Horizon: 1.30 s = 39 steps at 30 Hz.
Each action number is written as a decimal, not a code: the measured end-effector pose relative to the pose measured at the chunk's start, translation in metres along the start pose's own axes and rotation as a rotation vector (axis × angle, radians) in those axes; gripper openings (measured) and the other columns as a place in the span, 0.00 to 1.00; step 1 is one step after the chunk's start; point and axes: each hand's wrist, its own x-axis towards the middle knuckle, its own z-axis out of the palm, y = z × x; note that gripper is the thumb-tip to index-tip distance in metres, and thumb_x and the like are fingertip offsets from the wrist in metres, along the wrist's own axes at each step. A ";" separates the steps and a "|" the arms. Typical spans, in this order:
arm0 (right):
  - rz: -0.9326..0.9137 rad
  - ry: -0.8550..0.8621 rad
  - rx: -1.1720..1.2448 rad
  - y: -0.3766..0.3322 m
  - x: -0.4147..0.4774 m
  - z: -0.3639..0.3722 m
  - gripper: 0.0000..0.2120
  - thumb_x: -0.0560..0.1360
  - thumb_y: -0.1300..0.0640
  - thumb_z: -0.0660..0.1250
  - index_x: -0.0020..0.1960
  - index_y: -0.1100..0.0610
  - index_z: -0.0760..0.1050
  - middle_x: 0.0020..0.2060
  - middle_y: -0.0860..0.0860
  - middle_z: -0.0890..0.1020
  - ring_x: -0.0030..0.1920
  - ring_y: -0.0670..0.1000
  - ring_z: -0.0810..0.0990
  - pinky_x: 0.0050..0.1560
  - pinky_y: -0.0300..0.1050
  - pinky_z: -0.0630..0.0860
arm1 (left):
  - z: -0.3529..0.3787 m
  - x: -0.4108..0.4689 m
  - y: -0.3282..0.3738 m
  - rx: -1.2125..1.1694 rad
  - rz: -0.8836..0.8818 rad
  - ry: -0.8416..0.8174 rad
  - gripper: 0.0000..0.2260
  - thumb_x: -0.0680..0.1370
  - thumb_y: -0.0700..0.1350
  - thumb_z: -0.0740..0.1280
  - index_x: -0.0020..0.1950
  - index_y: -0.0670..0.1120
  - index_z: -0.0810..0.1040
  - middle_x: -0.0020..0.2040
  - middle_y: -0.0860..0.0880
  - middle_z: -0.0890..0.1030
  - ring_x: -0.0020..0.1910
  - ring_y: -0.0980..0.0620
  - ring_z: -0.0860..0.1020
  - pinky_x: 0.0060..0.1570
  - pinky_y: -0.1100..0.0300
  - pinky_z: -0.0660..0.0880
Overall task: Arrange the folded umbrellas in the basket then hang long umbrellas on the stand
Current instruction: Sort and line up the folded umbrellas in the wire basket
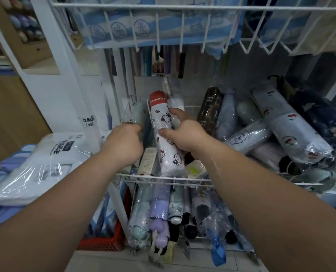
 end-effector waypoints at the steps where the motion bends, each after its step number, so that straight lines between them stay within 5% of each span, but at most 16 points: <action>1: 0.005 0.001 -0.030 -0.002 0.001 0.005 0.35 0.73 0.50 0.75 0.76 0.42 0.64 0.56 0.46 0.77 0.50 0.52 0.82 0.52 0.52 0.83 | 0.000 -0.001 -0.002 0.007 0.005 -0.004 0.15 0.75 0.38 0.65 0.61 0.40 0.79 0.62 0.40 0.79 0.59 0.39 0.76 0.59 0.47 0.76; 7: 0.089 0.081 0.046 -0.004 0.017 0.033 0.32 0.73 0.48 0.75 0.74 0.46 0.68 0.69 0.51 0.76 0.60 0.56 0.80 0.59 0.55 0.80 | 0.001 -0.003 -0.003 -0.059 -0.060 0.009 0.18 0.74 0.34 0.64 0.64 0.39 0.78 0.63 0.39 0.78 0.61 0.40 0.76 0.54 0.54 0.74; 13: -0.015 0.038 0.001 0.003 0.013 0.051 0.37 0.73 0.43 0.75 0.78 0.46 0.65 0.74 0.50 0.71 0.68 0.54 0.75 0.68 0.51 0.74 | 0.003 0.003 -0.006 -0.287 -0.111 0.067 0.22 0.79 0.42 0.65 0.74 0.51 0.72 0.72 0.48 0.75 0.69 0.46 0.74 0.60 0.61 0.68; 17: 0.015 -0.104 0.105 0.014 0.012 0.042 0.34 0.76 0.48 0.72 0.78 0.43 0.62 0.70 0.52 0.74 0.63 0.54 0.79 0.60 0.53 0.80 | 0.016 0.004 -0.014 -0.230 0.046 0.042 0.18 0.80 0.50 0.65 0.71 0.53 0.75 0.71 0.48 0.75 0.71 0.43 0.70 0.72 0.50 0.66; 20: 0.033 -0.169 0.105 0.015 0.011 0.027 0.25 0.81 0.54 0.66 0.76 0.45 0.67 0.64 0.53 0.78 0.53 0.56 0.84 0.48 0.52 0.84 | 0.023 0.001 -0.015 -0.077 0.085 0.037 0.20 0.80 0.50 0.65 0.72 0.53 0.74 0.74 0.44 0.72 0.72 0.40 0.67 0.72 0.55 0.60; 24: -0.085 0.208 -0.324 0.007 0.026 0.001 0.15 0.80 0.54 0.66 0.65 0.52 0.78 0.58 0.51 0.82 0.54 0.54 0.82 0.58 0.45 0.78 | 0.021 -0.002 -0.006 0.033 0.149 0.067 0.21 0.81 0.51 0.64 0.74 0.53 0.71 0.72 0.43 0.72 0.69 0.40 0.68 0.67 0.56 0.61; 26: -0.078 0.296 -0.347 0.001 0.037 -0.011 0.19 0.79 0.53 0.67 0.69 0.53 0.75 0.63 0.53 0.80 0.61 0.56 0.80 0.62 0.43 0.75 | 0.020 0.000 -0.002 0.059 0.182 0.019 0.23 0.81 0.55 0.63 0.75 0.56 0.68 0.71 0.44 0.72 0.69 0.40 0.67 0.68 0.51 0.64; 29: -0.020 0.157 -0.416 -0.002 0.049 -0.018 0.29 0.79 0.52 0.67 0.78 0.50 0.63 0.71 0.53 0.74 0.68 0.57 0.74 0.66 0.42 0.70 | 0.021 0.003 0.002 0.126 0.220 -0.088 0.26 0.77 0.64 0.63 0.75 0.61 0.68 0.74 0.46 0.70 0.74 0.40 0.64 0.72 0.45 0.64; 39: 0.006 0.090 -0.431 -0.002 0.065 -0.003 0.44 0.78 0.59 0.68 0.81 0.42 0.42 0.64 0.58 0.79 0.60 0.60 0.80 0.65 0.49 0.74 | 0.022 0.017 -0.019 -0.071 0.244 -0.094 0.28 0.74 0.57 0.72 0.74 0.58 0.71 0.79 0.53 0.64 0.76 0.48 0.65 0.73 0.47 0.65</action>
